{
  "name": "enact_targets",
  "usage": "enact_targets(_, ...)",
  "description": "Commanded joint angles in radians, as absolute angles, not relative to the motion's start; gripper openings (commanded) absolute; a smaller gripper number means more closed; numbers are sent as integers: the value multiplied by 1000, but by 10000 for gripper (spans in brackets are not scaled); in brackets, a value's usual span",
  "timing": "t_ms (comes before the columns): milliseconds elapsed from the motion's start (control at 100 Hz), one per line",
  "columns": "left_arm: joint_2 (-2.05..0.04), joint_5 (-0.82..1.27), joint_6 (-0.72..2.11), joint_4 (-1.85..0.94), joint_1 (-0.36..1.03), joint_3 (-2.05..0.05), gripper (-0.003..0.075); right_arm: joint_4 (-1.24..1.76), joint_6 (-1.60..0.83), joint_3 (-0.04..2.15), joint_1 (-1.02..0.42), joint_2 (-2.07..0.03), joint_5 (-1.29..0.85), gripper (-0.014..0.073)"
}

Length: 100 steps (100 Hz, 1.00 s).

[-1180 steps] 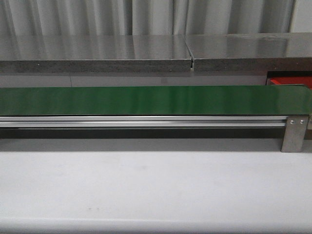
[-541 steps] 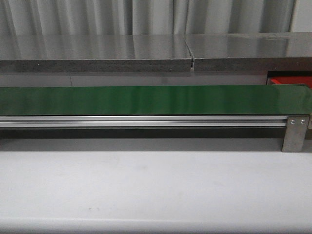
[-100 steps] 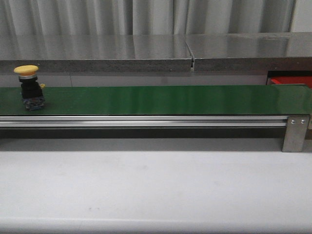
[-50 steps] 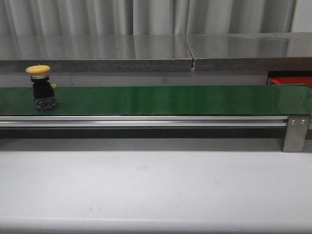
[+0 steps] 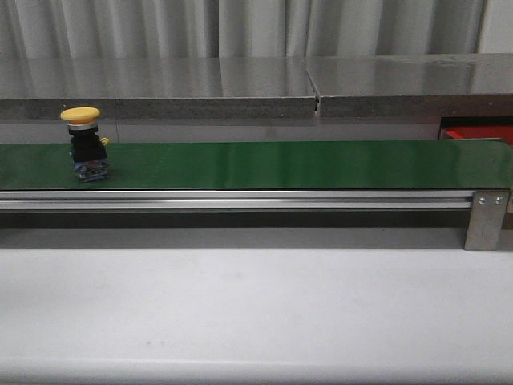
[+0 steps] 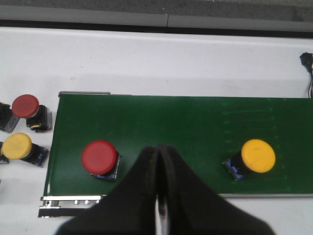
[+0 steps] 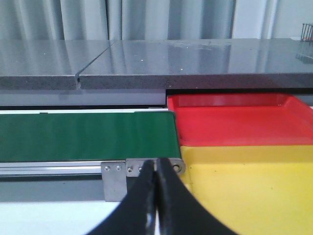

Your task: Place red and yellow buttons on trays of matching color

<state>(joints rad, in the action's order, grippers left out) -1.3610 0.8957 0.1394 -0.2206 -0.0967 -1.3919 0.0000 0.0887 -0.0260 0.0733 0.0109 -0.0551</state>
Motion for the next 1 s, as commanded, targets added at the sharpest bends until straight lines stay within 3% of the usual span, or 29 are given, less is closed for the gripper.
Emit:
enact_targets(0,-1248,801,150,-246,-91,-1348,-20,-12,84,-4,79,27,18,-117)
enact_targets(370,-941,647,173,-246,-89,-1007,-20,-12,84,-4,79,27,18,-117)
enact_targets(510,-851,553,173,-244,-27,-893,-20,-12,84,-4,79,27,18,-117)
enact_targets(990,-507,554,171,-263,34,-675,-20,-12,84,-4,79,27,18,-117)
